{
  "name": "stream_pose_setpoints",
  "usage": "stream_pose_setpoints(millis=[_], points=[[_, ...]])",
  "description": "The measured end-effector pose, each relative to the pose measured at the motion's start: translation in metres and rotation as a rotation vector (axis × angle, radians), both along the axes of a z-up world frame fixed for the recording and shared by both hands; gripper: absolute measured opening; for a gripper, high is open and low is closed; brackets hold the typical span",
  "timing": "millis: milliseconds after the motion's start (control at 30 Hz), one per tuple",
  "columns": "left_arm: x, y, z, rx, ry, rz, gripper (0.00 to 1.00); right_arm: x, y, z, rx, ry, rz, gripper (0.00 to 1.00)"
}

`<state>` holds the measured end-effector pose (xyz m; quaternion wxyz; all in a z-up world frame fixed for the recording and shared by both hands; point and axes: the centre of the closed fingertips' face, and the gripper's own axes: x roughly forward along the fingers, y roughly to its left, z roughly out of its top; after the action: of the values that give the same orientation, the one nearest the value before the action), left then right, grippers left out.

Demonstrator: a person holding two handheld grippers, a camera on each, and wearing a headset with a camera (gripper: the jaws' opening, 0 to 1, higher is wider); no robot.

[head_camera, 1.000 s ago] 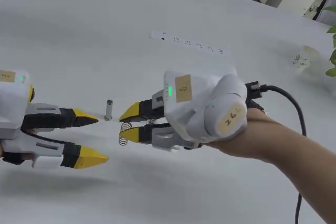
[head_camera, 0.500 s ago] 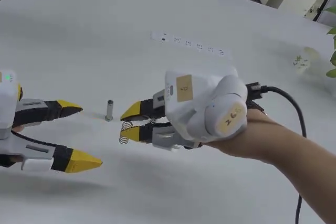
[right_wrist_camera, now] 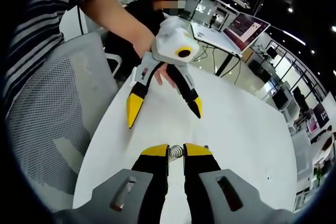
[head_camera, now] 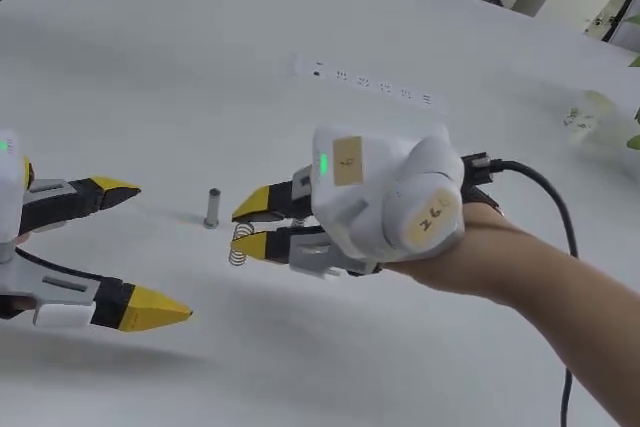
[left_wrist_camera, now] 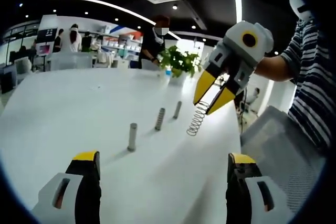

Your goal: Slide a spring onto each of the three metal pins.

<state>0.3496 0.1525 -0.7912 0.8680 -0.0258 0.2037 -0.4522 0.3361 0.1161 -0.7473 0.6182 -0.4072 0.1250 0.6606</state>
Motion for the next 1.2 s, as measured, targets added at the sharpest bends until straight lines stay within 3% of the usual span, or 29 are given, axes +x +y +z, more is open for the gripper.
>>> stream_pose_setpoints(millis=[633, 1133, 1200], points=[[-0.002, 0.006, -0.002, -0.008, 0.008, 0.017, 0.98, 0.054, 0.027, 0.013, 0.044, -0.046, -0.07, 0.07], [-0.001, 0.011, -0.002, -0.019, 0.015, 0.041, 0.98, 0.08, 0.035, -0.003, 0.067, 0.008, -0.184, 0.08], [-0.001, 0.011, -0.003, -0.02, 0.016, 0.042, 0.98, 0.081, 0.034, -0.006, 0.047, -0.011, -0.176, 0.08]])
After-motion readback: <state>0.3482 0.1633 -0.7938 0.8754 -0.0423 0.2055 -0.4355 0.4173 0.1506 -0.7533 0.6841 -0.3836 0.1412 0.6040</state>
